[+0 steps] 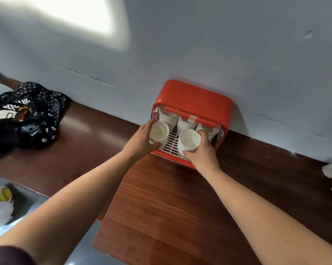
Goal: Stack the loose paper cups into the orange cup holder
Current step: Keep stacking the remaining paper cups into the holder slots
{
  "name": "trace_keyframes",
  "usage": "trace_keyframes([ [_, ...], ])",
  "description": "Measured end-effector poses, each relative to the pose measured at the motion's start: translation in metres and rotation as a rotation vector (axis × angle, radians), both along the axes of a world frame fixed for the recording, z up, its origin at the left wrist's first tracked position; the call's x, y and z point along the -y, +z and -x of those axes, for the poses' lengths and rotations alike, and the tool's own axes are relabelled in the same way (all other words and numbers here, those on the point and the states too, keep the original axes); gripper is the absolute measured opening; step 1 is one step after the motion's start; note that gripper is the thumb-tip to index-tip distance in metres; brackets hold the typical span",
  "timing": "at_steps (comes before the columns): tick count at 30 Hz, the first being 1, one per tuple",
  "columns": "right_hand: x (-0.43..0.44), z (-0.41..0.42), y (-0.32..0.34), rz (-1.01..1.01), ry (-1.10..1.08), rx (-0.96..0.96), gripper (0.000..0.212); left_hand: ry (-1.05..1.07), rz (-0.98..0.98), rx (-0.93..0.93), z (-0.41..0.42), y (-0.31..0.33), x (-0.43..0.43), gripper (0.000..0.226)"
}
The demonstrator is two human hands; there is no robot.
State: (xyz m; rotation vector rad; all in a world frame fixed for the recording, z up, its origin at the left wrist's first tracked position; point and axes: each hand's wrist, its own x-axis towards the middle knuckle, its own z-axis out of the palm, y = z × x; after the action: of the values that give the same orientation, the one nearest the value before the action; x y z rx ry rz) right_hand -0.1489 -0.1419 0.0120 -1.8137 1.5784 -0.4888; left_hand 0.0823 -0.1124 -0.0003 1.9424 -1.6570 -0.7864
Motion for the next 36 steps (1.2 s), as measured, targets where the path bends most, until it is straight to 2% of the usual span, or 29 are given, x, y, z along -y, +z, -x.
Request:
trace_keyframes([
  [13,-0.001,-0.027,-0.011,-0.003,-0.046,0.123,0.08,-0.049,0.022,-0.008,0.0,-0.003,0.0,0.093],
  [21,-0.009,-0.019,-0.009,0.035,0.004,0.041,0.085,0.017,-0.048,-0.01,0.005,0.01,-0.01,0.099],
  [27,-0.017,-0.007,-0.002,-0.043,0.052,-0.009,0.095,0.087,-0.107,0.012,0.012,0.023,-0.03,0.073],
  [31,-0.038,0.02,0.012,-0.021,0.025,-0.028,0.078,0.135,-0.191,0.045,0.033,0.027,-0.06,0.038],
  [36,-0.066,0.1,0.035,-0.078,-0.048,-0.186,0.068,-0.035,-0.226,0.072,0.093,0.04,-0.077,0.029],
])
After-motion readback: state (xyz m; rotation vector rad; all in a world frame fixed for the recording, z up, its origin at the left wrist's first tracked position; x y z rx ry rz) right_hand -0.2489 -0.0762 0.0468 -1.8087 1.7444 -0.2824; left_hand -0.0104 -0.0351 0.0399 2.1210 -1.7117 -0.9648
